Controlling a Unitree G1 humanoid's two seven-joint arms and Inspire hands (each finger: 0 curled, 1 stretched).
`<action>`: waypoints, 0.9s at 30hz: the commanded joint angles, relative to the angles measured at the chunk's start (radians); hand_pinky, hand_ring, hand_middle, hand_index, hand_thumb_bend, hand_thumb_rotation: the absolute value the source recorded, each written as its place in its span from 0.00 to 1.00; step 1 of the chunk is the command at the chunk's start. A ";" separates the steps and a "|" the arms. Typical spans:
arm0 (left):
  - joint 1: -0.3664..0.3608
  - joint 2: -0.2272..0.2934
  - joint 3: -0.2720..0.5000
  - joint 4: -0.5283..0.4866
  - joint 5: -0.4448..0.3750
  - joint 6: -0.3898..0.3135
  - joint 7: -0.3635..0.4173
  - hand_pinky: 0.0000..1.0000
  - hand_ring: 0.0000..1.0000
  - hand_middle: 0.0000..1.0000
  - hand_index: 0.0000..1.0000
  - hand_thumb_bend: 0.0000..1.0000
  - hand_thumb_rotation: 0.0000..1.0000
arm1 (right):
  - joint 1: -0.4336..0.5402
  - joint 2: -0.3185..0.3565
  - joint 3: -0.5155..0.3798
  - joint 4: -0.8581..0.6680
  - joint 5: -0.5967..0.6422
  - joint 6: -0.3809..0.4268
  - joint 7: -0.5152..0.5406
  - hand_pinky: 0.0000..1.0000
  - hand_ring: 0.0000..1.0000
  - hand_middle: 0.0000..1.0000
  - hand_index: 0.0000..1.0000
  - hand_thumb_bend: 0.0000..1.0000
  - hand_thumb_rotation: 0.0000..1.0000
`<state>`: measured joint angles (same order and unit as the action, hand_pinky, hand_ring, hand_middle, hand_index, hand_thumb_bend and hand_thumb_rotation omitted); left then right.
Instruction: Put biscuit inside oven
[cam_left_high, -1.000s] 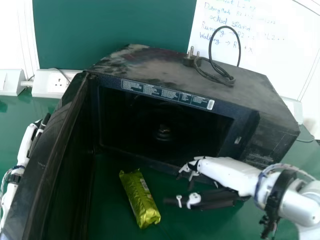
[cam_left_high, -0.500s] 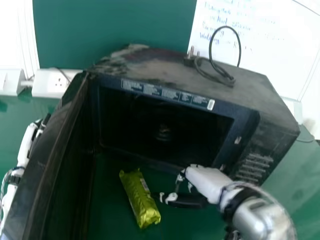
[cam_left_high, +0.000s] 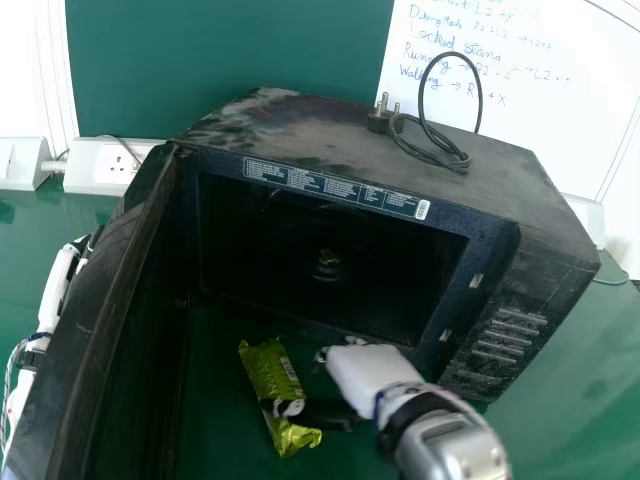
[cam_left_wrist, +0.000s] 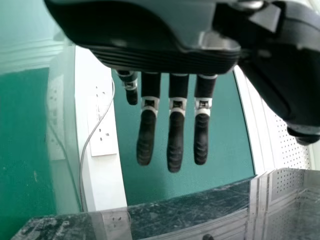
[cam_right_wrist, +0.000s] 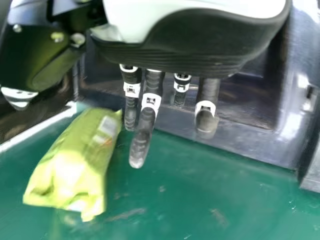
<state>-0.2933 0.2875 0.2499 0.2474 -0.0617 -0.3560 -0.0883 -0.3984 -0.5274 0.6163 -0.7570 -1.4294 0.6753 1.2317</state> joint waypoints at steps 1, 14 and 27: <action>0.007 -0.002 -0.007 -0.006 -0.003 -0.009 -0.002 0.27 0.32 0.39 0.48 0.52 0.07 | 0.024 0.069 -0.028 0.013 -0.066 -0.057 0.040 0.09 0.20 0.31 0.77 1.00 0.69; 0.008 -0.014 -0.018 -0.025 0.011 -0.001 0.013 0.26 0.30 0.39 0.48 0.52 0.07 | 0.101 0.307 -0.141 0.061 -0.247 -0.350 0.082 0.19 0.32 0.43 0.79 1.00 0.67; 0.019 -0.020 -0.021 -0.067 0.009 0.028 0.017 0.25 0.31 0.38 0.48 0.52 0.07 | 0.158 0.416 -0.190 0.099 -0.405 -0.498 0.045 0.25 0.40 0.52 0.83 0.99 0.66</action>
<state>-0.2902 0.2690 0.2350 0.1971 -0.0505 -0.3356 -0.0703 -0.2534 -0.1250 0.4325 -0.6663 -1.8181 0.1943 1.2953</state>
